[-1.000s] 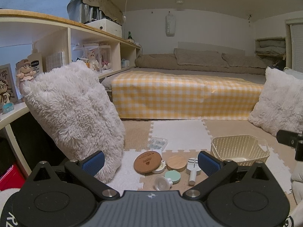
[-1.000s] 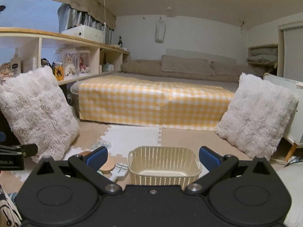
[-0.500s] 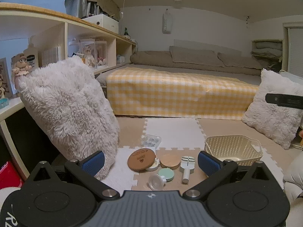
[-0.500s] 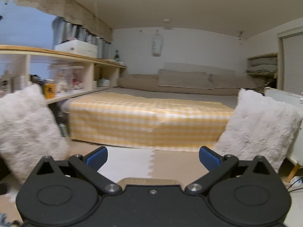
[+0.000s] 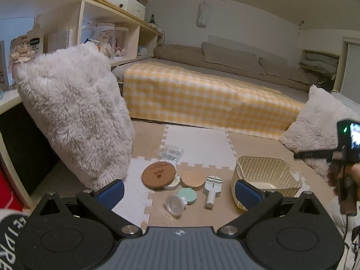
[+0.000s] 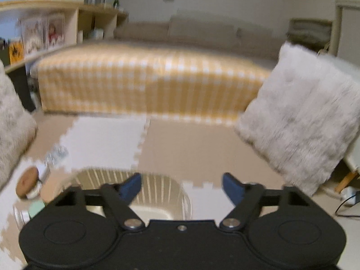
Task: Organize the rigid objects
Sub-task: 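Grasp the basket rim with the right tool while the left tool approaches the items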
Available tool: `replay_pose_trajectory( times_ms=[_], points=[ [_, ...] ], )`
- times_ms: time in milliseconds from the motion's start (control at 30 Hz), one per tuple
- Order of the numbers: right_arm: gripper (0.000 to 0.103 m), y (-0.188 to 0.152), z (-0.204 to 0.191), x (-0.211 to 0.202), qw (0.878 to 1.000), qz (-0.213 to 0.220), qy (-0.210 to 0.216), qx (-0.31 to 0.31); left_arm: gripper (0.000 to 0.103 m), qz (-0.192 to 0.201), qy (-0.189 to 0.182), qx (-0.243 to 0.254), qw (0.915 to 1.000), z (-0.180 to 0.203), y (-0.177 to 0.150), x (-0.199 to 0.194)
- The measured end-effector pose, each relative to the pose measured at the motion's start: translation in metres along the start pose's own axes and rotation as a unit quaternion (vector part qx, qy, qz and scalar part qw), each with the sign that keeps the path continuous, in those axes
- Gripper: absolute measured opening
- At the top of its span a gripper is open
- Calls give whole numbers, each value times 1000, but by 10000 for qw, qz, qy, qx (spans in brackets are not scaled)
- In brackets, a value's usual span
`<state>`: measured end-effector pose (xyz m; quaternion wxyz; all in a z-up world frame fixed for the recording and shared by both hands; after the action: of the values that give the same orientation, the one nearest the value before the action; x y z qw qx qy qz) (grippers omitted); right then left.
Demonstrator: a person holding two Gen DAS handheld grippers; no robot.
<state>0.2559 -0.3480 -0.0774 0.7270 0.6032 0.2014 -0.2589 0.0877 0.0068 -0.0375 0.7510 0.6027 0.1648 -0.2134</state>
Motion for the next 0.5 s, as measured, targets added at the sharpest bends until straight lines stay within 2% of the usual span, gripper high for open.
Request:
replay_pose_trajectory(
  times_ms=[133,200,233,300,400,500],
  points=[
    [49,-20,-2,21,9989,-398,249,74,103,25,-105,77,9999,7,20,12],
    [32,-26,-3,31,9975,-579,385,106,103,-8,-73,41,10000,8,31,25],
    [30,-28,-3,35,9969,-669,408,104,103,-20,-86,-3,10000,8,37,33],
    [17,-29,-2,38,9973,-673,291,41,103,-75,-159,-39,9998,9,49,51],
    [8,-31,2,41,9972,-711,231,96,103,-313,-208,-61,9993,9,61,84],
    [5,-34,6,45,9965,-773,241,224,103,-528,-305,-42,9981,10,70,117]
  ],
)
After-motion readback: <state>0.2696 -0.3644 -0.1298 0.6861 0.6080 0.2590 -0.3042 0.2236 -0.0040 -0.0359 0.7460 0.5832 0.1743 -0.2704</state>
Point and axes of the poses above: each gripper's, at about its wrist camera, not at the fingertips, and x roughly the way its jaws point, z to its right, y to its top, the point moved 9 cm from there along x, roughly the way its jaws point, and after that the axes turned 8 degrees about -x, right-handed, at the moved point
